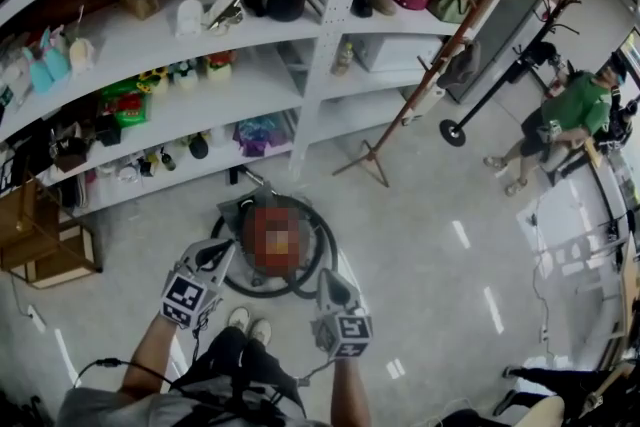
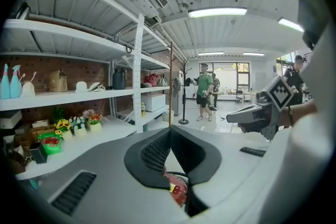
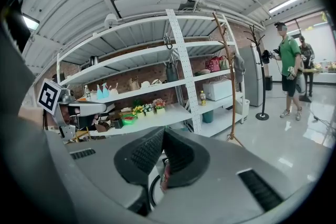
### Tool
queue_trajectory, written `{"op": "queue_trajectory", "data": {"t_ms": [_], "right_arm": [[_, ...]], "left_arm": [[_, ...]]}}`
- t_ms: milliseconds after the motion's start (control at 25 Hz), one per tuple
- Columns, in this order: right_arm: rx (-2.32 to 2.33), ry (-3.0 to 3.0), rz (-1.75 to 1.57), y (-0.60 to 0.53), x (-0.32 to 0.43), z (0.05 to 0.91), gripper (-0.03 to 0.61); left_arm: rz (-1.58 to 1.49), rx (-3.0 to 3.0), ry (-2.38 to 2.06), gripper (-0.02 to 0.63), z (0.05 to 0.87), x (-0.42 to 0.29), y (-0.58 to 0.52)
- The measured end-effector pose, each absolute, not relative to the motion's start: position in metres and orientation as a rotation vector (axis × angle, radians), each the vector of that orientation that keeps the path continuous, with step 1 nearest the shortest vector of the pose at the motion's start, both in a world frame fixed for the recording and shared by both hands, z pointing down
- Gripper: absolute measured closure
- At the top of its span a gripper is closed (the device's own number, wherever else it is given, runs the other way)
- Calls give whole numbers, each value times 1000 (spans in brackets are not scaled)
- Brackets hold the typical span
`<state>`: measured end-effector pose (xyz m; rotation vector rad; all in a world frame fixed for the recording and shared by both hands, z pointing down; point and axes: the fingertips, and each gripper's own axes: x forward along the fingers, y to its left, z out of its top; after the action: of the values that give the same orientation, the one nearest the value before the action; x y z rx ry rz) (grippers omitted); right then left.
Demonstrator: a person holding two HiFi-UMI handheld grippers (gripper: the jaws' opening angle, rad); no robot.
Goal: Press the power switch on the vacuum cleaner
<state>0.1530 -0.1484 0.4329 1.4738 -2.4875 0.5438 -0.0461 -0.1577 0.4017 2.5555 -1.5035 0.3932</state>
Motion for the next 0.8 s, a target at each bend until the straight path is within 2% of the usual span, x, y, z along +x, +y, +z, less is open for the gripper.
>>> {"op": "queue_trajectory", "data": {"t_ms": [400, 800], "right_arm": [[1467, -2421, 592, -163, 138, 471, 566], [1444, -2394, 642, -181, 129, 528, 566]], "left_arm": [[420, 2558, -1449, 607, 440, -57, -182], [484, 2515, -1373, 607, 511, -58, -199]]}}
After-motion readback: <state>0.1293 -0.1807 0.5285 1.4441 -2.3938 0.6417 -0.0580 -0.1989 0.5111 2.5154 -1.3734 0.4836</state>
